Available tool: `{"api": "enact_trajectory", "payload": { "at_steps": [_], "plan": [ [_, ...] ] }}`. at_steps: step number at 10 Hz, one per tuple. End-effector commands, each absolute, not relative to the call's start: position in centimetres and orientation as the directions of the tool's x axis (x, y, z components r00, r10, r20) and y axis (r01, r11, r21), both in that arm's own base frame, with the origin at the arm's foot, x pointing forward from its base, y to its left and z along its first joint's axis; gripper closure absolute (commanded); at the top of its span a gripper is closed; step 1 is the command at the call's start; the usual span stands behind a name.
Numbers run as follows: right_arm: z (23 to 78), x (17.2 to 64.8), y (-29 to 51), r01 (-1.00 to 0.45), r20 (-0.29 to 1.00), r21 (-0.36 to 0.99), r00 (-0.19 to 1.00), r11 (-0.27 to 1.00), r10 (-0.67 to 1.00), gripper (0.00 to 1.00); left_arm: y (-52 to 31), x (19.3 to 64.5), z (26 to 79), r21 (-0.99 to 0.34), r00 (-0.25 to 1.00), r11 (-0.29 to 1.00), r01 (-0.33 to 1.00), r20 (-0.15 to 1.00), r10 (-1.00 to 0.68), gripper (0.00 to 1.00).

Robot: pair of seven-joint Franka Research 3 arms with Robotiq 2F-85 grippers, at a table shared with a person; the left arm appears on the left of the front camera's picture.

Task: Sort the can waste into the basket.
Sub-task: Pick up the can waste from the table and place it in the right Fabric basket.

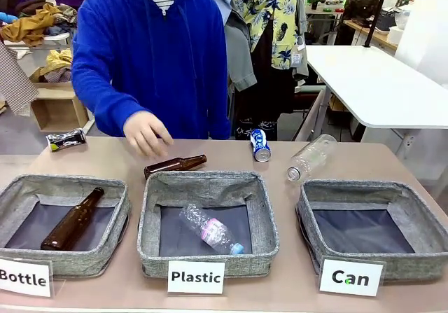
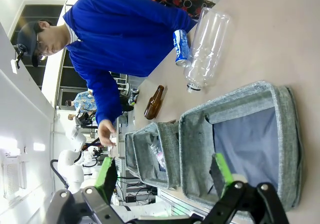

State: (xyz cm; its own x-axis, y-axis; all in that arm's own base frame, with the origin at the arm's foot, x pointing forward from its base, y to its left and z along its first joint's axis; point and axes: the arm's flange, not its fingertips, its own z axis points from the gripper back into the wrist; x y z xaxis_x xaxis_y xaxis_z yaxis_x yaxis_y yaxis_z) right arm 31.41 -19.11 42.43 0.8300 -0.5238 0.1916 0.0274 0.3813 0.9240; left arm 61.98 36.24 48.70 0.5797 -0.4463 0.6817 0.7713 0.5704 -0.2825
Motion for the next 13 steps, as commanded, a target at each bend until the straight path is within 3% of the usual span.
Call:
{"api": "enact_trajectory", "payload": {
  "at_steps": [1, 3, 5, 7, 10, 11, 13],
  "plan": [
    [42.5, 31.5, -19.2, -0.003, 0.217, 0.925, 0.826, 0.381, -0.520, 0.00, 31.4, 64.1, 47.4, -0.182, 0.517, 0.523, 0.833, 0.593, -0.618, 0.00],
    [42.5, 31.5, -19.2, -0.003, 0.217, 0.925, 0.826, 0.381, -0.520, 0.00, 27.8, 66.9, 46.5, -0.099, 0.503, 0.528, 0.843, 0.489, -0.712, 0.00],
    [42.5, 31.5, -19.2, -0.003, 0.217, 0.925, 0.826, 0.381, -0.520, 0.00, 29.1, 66.6, 46.6, -0.109, 0.519, 0.548, 0.830, 0.513, -0.684, 0.00],
    [42.5, 31.5, -19.2, -0.003, 0.217, 0.925, 0.826, 0.381, -0.520, 0.00, 26.8, 66.6, 45.4, -0.024, 0.526, 0.582, 0.813, 0.460, -0.715, 0.00],
    [42.5, 31.5, -19.2, -0.003, 0.217, 0.925, 0.826, 0.381, -0.520, 0.00, 21.6, 69.7, 41.2, 0.085, 0.371, 0.424, 0.902, 0.352, -0.859, 0.00],
    [42.5, 31.5, -19.2, -0.003, 0.217, 0.925, 0.826, 0.381, -0.520, 0.00, 20.0, 71.2, 39.7, 0.087, 0.323, 0.378, 0.922, 0.367, -0.872, 0.00],
    [42.5, 31.5, -19.2, -0.003, 0.217, 0.925, 0.826, 0.381, -0.520, 0.00, 17.3, 73.1, 37.3, 0.147, 0.305, 0.368, 0.918, 0.332, -0.893, 0.00]
  ]
}}
